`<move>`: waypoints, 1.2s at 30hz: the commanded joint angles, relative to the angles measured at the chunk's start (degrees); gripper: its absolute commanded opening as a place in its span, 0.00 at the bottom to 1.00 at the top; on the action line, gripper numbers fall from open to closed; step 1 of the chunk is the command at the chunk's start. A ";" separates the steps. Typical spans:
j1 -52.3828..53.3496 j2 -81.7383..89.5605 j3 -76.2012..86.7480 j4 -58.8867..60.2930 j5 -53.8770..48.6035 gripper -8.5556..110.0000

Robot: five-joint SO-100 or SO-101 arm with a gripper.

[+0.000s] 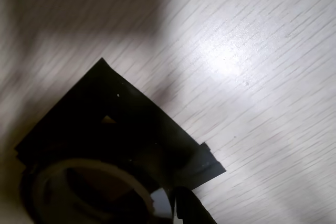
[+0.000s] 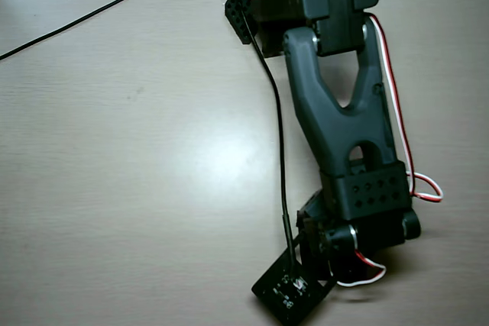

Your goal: Grasp a tape and put it in the target area.

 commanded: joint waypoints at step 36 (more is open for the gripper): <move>25.49 36.56 20.83 1.76 2.90 0.13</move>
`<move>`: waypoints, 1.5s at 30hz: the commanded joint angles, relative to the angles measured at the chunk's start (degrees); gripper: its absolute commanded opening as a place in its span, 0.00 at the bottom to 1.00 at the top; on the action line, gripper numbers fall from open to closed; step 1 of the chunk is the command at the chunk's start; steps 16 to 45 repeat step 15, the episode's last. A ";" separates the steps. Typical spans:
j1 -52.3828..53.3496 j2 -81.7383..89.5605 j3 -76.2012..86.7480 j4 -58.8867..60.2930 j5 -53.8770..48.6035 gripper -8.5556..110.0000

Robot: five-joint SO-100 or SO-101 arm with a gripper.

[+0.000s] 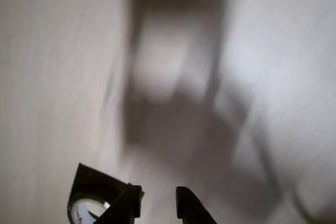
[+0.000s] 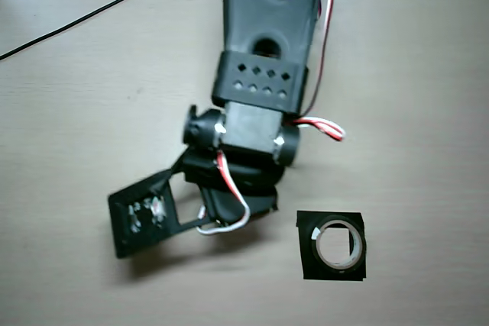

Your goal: Grasp a tape and put it in the target area.

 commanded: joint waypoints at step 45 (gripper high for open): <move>2.29 4.92 0.79 -0.44 -0.35 0.13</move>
